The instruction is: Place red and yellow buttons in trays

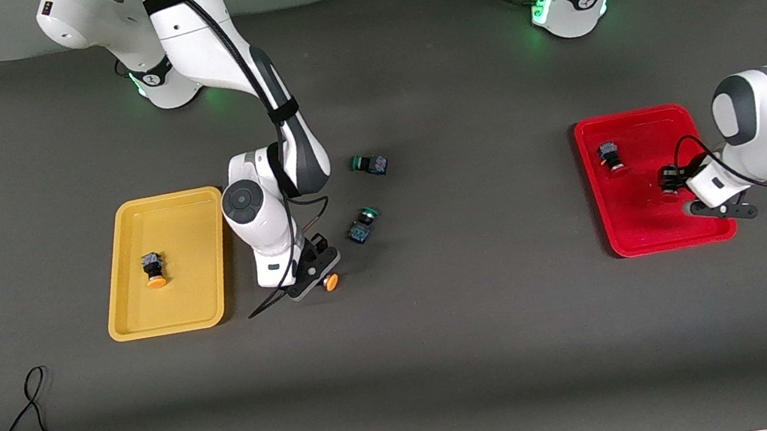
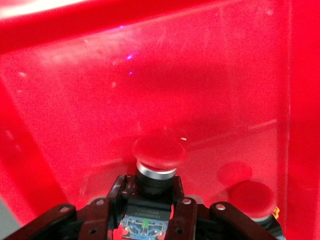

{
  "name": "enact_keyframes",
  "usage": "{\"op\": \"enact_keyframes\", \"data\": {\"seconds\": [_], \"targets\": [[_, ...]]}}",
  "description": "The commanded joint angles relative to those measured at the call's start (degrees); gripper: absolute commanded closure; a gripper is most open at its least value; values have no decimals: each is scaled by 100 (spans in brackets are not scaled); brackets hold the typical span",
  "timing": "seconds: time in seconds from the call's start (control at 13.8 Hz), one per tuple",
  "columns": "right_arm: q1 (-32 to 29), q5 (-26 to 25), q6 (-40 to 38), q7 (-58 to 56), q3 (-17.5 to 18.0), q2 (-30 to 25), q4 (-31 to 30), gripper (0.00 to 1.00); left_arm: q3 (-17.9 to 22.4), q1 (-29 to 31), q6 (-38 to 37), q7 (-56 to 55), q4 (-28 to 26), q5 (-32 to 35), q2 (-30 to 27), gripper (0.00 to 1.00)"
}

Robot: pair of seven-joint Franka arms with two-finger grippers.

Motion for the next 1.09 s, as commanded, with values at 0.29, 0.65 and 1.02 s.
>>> {"op": "enact_keyframes", "data": {"seconds": [0.29, 0.65, 1.02], "targets": [[154, -131, -1840, 1325, -712, -658, 552, 85, -82, -276, -1841, -724, 1182, 78, -434, 0], [295, -1045, -3969, 2725, -1820, -1265, 1290, 95, -108, -576, -2933, -1041, 2642, 78, -592, 0], [295, -1530, -4895, 2263, -2945, -1529, 899, 100, -117, -962, -2883, -1849, 2164, 262, -1802, 0]]}}
